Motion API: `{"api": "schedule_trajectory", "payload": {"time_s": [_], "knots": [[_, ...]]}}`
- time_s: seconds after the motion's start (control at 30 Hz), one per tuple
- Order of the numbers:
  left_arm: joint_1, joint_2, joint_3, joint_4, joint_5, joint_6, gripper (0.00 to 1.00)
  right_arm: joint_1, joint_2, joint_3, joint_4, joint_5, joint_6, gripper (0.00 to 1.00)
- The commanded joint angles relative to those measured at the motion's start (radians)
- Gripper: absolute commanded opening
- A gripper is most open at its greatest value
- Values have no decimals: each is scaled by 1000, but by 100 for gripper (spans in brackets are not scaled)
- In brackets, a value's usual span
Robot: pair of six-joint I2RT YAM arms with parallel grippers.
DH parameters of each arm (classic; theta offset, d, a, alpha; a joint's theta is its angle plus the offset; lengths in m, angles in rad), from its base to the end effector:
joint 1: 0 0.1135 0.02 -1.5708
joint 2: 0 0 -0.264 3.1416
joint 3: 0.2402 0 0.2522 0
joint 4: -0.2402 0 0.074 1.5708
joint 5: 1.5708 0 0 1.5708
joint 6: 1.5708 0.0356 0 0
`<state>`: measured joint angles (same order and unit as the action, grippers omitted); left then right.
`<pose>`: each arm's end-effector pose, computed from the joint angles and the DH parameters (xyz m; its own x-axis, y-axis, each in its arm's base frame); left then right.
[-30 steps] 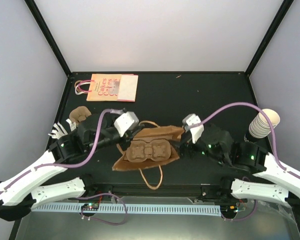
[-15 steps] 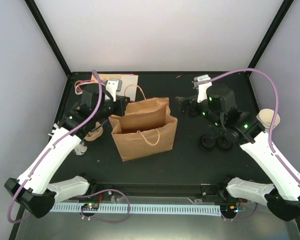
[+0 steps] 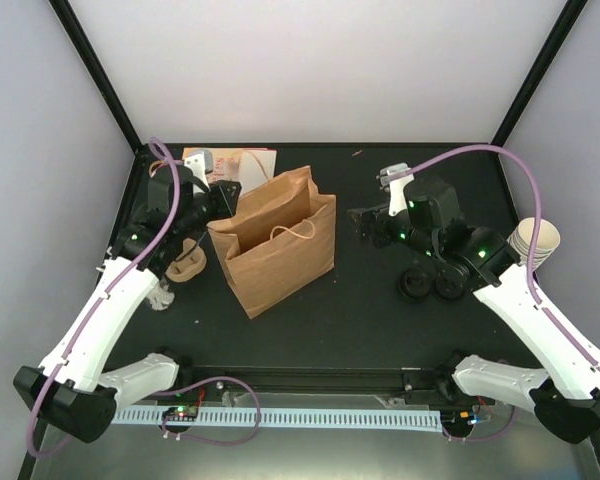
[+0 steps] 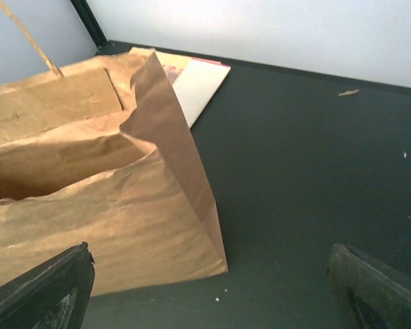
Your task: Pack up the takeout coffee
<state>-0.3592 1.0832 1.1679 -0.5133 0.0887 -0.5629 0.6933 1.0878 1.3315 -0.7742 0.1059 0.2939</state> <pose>0.2188 -0.0855 0.3817 -0.5561 -0.3589 -0.7496 0.1523 0.8426 -0.5165 0.1678 0.1345 0.4093 -0.5363 -0.0710 -0.8411 -0.4284 0.8815 0.1987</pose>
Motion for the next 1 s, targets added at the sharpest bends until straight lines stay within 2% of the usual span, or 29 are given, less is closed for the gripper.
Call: {"api": "schedule_trajectory", "payload": {"time_s": [0.0, 0.03, 0.1, 0.17, 0.33, 0.5, 0.6, 0.67, 0.83, 0.97], "knots": [[6, -54, 8, 81, -4, 17, 47, -5, -29, -32, 3, -27, 10, 95], [6, -59, 13, 69, 6, 38, 60, -5, -30, -38, 2, -28, 10, 96], [6, -73, 32, 34, 10, 75, 77, -6, -32, -46, -3, -26, 6, 96], [6, -100, 47, 12, 31, 114, 84, -5, -39, -54, -4, -21, 6, 96], [5, -171, 110, -85, 152, 234, 86, -5, -62, -80, -2, -6, -2, 96], [-5, -238, 154, -196, 412, 381, 84, -6, -91, -117, 4, 7, -11, 96], [-53, -252, 168, -271, 501, 468, 84, -5, -113, -151, 19, 12, -10, 96], [-109, -251, 170, -308, 484, 522, 85, -5, -126, -173, 26, 18, -10, 96], [-297, -246, 152, -348, 311, 675, 90, -5, -166, -218, 35, 40, -3, 96], [-377, -254, 120, -332, 211, 797, 91, -5, -201, -238, 39, 45, 0, 96]]}}
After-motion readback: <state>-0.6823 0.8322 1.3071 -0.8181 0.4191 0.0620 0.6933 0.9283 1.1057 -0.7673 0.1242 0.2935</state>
